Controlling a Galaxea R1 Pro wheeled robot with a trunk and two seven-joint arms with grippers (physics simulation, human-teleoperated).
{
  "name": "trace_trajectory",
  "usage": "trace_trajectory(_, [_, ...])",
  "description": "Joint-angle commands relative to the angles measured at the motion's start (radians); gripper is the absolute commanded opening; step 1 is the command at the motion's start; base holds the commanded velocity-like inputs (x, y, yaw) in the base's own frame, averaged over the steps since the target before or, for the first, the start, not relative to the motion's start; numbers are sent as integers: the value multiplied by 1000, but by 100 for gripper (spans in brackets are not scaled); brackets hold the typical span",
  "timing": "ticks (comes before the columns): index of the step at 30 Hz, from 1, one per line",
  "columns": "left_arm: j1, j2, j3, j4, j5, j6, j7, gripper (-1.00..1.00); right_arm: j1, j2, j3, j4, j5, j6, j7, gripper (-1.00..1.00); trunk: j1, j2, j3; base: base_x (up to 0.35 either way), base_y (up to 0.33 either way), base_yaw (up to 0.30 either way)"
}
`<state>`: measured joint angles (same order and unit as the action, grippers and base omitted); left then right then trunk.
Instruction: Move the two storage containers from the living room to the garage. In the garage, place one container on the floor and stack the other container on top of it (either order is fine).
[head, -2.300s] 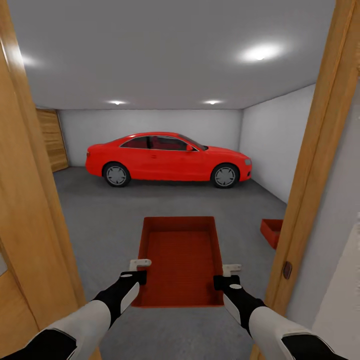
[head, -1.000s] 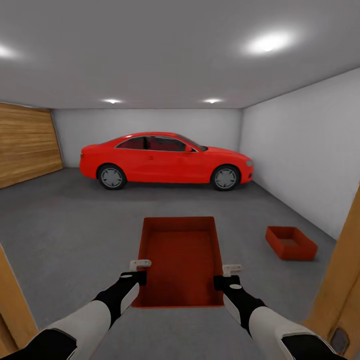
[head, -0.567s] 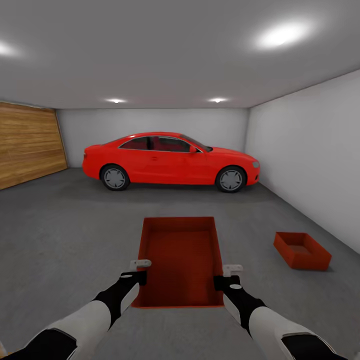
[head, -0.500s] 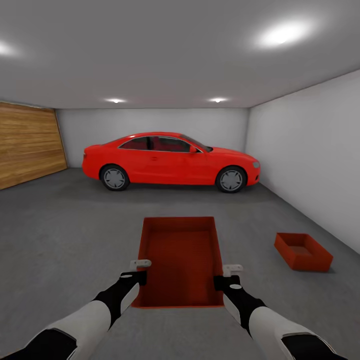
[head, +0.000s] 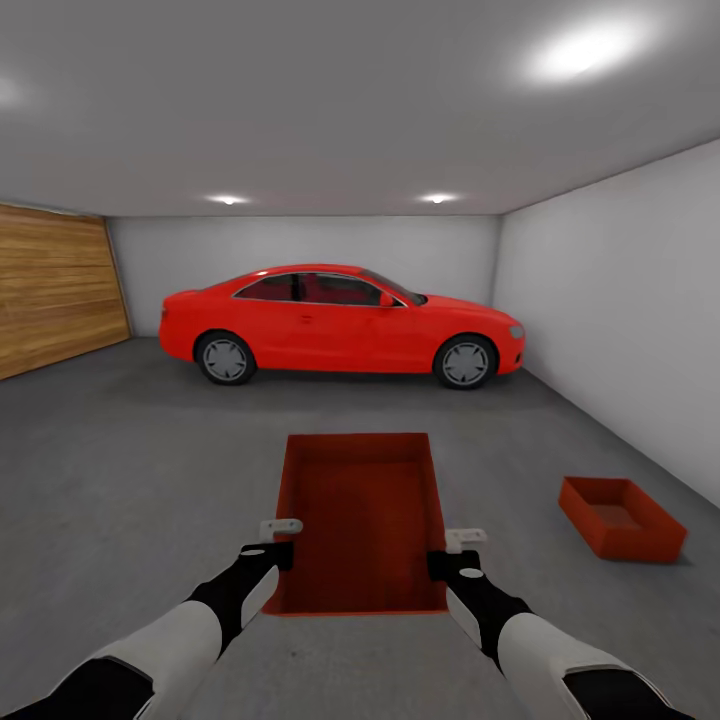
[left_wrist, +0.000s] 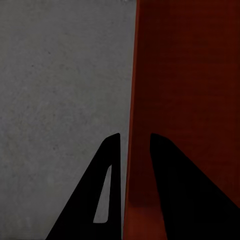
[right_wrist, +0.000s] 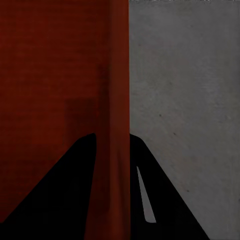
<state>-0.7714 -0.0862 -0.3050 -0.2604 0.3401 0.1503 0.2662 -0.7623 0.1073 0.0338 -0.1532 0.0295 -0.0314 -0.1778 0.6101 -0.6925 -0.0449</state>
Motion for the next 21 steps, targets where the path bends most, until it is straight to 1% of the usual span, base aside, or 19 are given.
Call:
trace_trajectory(1, [-2,37,53,-5,-23,-12,21,-100,0,0,5,3,-10,-2,6,-100,1,-2,-2,322,0,0])
trace_trajectory(21, [-2,37,53,-2,-23,-11,21,-100,0,0,5,3,-10,-2,6,-100,1,-2,-2,322,0,0])
